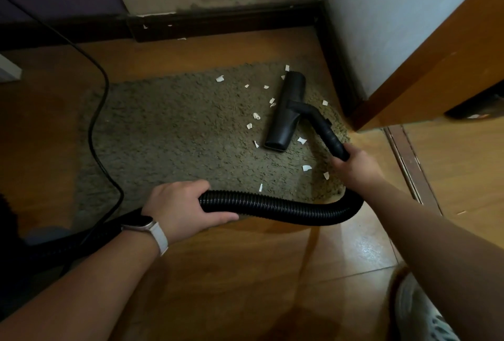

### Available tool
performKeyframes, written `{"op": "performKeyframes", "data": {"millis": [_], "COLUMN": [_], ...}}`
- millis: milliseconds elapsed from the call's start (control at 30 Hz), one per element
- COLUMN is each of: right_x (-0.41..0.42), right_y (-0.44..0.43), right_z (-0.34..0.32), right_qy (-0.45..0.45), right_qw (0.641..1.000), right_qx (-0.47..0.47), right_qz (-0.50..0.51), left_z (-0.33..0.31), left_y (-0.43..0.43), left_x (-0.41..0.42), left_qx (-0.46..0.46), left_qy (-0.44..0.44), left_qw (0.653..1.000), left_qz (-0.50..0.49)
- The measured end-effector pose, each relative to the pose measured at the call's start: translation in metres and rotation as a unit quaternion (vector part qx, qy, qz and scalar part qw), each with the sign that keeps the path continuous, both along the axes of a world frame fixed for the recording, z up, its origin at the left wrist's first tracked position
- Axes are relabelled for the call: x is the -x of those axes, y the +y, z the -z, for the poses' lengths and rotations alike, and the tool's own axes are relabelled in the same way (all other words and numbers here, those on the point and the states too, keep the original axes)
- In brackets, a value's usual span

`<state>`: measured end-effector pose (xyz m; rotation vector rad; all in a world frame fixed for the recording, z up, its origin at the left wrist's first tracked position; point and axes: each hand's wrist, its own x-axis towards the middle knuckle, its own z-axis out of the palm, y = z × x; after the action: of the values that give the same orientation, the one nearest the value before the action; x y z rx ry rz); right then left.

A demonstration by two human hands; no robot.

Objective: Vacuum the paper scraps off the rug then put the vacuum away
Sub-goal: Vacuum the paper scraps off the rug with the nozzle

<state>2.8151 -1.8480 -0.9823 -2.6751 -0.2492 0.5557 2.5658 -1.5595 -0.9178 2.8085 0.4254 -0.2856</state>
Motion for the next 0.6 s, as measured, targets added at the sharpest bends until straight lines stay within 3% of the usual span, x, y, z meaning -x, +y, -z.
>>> {"op": "performKeyframes", "data": {"millis": [200, 433, 600], "right_x": [0.001, 0.002, -0.003], "right_y": [0.019, 0.045, 0.039], "right_z": [-0.001, -0.011, -0.017], "right_qy": [0.032, 0.008, -0.031], "right_qw": [0.997, 0.980, 0.976], "right_qx": [0.006, 0.065, 0.102], "right_qz": [-0.074, -0.187, -0.191], "left_z": [0.001, 0.002, 0.005], "left_y": [0.004, 0.007, 0.006], "left_x": [0.003, 0.011, 0.012], "left_qx": [0.014, 0.023, 0.023], "left_qy": [-0.003, 0.009, 0.013], "left_qw": [1.000, 1.000, 1.000], "left_qz": [-0.006, -0.011, -0.006]}}
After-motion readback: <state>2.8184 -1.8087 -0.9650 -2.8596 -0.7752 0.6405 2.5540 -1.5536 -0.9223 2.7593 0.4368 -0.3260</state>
